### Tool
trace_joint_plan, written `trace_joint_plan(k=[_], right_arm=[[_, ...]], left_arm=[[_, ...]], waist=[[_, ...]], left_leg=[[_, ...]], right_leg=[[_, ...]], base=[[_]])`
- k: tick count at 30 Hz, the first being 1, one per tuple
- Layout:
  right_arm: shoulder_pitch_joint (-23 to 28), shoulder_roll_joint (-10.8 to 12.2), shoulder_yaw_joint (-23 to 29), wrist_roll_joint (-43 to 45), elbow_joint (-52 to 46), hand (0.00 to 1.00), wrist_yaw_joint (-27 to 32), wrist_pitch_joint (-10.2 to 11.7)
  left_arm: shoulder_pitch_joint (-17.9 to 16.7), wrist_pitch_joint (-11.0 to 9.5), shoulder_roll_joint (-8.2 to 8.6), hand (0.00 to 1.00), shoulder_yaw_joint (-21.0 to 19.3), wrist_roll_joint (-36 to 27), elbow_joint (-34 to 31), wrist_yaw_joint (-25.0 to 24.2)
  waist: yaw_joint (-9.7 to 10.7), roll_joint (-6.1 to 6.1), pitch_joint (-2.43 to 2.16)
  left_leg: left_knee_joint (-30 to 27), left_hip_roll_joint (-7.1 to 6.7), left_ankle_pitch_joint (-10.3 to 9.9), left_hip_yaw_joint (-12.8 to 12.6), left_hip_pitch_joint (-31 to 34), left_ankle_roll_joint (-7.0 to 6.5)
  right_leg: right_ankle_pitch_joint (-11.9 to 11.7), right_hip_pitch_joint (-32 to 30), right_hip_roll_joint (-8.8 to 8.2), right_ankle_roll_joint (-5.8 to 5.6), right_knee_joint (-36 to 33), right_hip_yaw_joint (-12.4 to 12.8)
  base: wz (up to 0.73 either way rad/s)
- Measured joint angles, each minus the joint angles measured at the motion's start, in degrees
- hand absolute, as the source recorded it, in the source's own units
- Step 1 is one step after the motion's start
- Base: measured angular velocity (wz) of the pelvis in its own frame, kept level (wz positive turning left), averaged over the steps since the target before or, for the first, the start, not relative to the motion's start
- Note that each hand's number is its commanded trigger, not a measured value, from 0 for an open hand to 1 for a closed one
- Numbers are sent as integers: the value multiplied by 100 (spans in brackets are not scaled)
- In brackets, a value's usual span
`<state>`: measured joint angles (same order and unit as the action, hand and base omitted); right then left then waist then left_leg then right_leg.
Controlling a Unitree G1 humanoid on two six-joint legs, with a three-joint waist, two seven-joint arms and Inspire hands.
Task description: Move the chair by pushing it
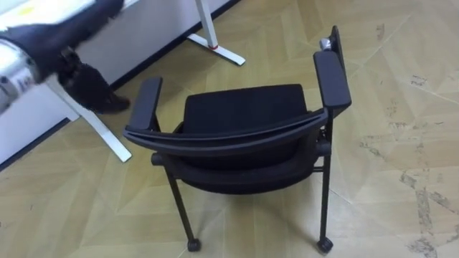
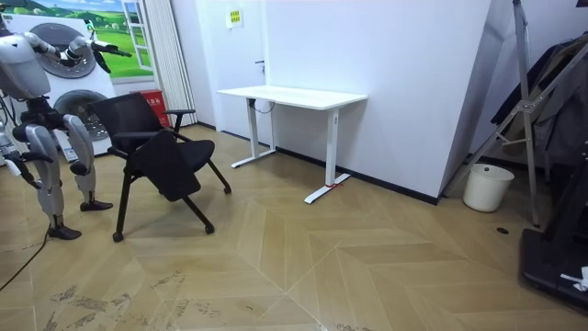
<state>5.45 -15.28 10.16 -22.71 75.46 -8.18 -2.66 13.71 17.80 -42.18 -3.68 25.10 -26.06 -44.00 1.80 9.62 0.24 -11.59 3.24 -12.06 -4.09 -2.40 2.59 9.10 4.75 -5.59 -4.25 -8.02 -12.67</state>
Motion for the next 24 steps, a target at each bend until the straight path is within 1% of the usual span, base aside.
trace_joint_plan(k=[3,5,7,8,12,15,17,22,23,24], right_arm=[[-45,-1,-30,10,-9,0,-5,1],[-87,-1,-70,13,-6,0,-8,1],[-132,-10,-109,14,-2,0,-10,0],[-156,-15,-123,28,16,0,-7,1],[-240,-17,-232,25,21,0,-4,1],[-265,-17,-235,5,19,0,7,1],[-264,-17,-256,9,20,0,9,1],[-256,-13,-286,32,23,0,47,-1],[-253,-12,-286,32,25,0,47,-5],[-257,-11,-288,47,11,0,45,-16]], left_arm=[[-3,104,0,0,172,-73,-56,-250],[-21,113,1,0,216,-69,-184,-413],[-24,117,1,0,289,-68,-323,-462],[-24,117,2,0,369,-65,-379,-519],[-50,167,32,0,709,-73,-386,-678],[-49,182,99,0,853,-75,-390,-767],[-48,192,102,0,904,-73,-390,-805],[-49,223,127,0,1034,-70,-390,-910],[-58,224,143,0,1067,-62,-390,-917],[-96,228,208,0,1072,8,-387,-928]], waist=[[62,1,1],[87,-7,7],[119,-16,14],[154,-28,22],[314,-37,28],[390,-43,33],[433,-50,38],[467,-86,64],[465,-102,75],[462,-109,80]], left_leg=[[-3,0,0,4,28,0],[-4,1,0,5,31,0],[-5,1,0,5,29,0],[-2,1,0,5,27,0],[-1,1,0,4,24,0],[14,1,0,4,20,0],[24,1,0,4,17,0],[27,1,0,-3,12,0],[28,1,0,-14,2,0],[25,2,0,-29,-6,0]], right_leg=[[6,-12,1,1,3,-11],[6,-13,1,2,1,-10],[6,-15,0,2,-2,-5],[6,-10,-1,2,-7,-7],[6,13,-1,2,-10,-14],[6,23,-1,2,-12,-18],[6,22,-2,2,-12,-17],[6,20,0,2,-8,-11],[6,19,0,1,-9,-4],[6,14,0,1,-17,11]], base=[[0],[0],[0],[5],[4],[5],[0],[-1],[-3],[-5]])
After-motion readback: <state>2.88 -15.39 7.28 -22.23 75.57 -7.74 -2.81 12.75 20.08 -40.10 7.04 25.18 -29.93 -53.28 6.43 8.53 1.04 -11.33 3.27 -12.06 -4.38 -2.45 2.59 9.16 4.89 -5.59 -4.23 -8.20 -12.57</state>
